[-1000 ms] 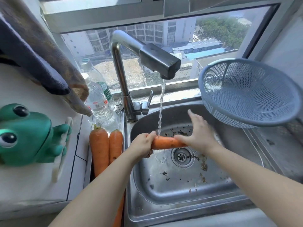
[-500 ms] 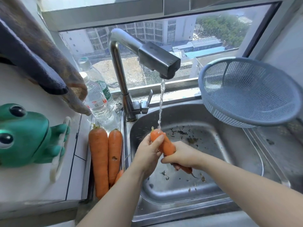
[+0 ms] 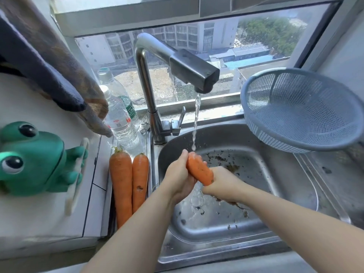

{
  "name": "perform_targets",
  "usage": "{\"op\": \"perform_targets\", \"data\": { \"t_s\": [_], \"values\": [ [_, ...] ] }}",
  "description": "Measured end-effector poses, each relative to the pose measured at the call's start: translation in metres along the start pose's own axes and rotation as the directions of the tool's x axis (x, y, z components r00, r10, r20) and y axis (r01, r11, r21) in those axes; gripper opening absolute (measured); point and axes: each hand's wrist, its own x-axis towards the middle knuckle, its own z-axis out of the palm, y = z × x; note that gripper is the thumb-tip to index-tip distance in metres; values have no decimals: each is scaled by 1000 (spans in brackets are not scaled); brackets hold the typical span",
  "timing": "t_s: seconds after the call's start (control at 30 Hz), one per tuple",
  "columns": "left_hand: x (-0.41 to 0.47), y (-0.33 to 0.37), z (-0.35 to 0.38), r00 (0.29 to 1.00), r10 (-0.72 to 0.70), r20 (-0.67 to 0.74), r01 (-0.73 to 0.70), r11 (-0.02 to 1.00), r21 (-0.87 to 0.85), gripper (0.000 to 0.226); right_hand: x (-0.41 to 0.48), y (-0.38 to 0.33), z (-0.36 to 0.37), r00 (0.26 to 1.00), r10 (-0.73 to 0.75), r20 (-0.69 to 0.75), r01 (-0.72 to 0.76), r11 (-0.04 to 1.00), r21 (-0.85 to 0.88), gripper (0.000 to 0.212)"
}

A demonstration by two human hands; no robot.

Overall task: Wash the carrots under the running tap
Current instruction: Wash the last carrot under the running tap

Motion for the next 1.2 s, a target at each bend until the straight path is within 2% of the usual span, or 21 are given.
{"op": "perform_targets", "data": {
  "t_s": [0.07,0.13,0.27,0.37,0.4,0.5,0.57,0.63,0.73,0.8,0.87,0.93,1.03,1.13,1.2],
  "values": [
    [-2,0,-5,996,55,66,-61,994,87,27,0,1,2,1000,3,24,-4,1000,7,19],
    [0,-3,-9,991,108,82,-121,978,171,19,1,3,6,1000,-15,-15,14,997,-82,20],
    [7,-8,-5,989,148,-18,-138,954,266,26,3,6,14,985,-69,-158,16,950,-313,11],
    [11,-10,-2,985,139,-106,-106,956,272,24,3,5,15,983,-66,-172,-3,927,-374,12],
    [9,-9,-2,989,126,-77,-98,949,300,22,3,6,14,984,-61,-167,-5,930,-367,13],
    [-1,-1,-9,992,21,128,-69,924,377,7,6,8,7,991,-58,-120,16,944,-331,12],
    [-4,2,-20,976,-23,219,-55,938,343,30,7,9,5,992,-94,-80,62,939,-339,12],
    [-4,1,-25,978,15,210,-83,944,319,28,7,8,7,988,-125,-95,83,928,-363,9],
    [-2,-5,-19,989,121,88,-146,908,393,12,8,9,13,977,-147,-153,76,916,-395,6],
    [-1,-4,-13,993,113,46,-122,910,396,12,7,13,12,976,-149,-158,76,915,-396,7],
    [-3,3,-14,996,18,88,-43,953,301,16,4,13,8,980,-143,-140,79,919,-387,12],
    [-7,11,-20,977,-60,205,12,973,230,21,1,13,3,982,-151,-110,97,914,-393,17],
    [-9,13,-27,948,-72,309,-21,958,287,33,-2,9,2,981,-167,-103,114,912,-393,17],
    [-7,4,-19,975,39,217,-123,913,389,19,-4,8,5,971,-169,-170,84,903,-421,10],
    [-7,-2,-11,986,111,124,-151,910,387,9,-5,7,5,964,-178,-196,69,883,-465,11]
  ]
}}
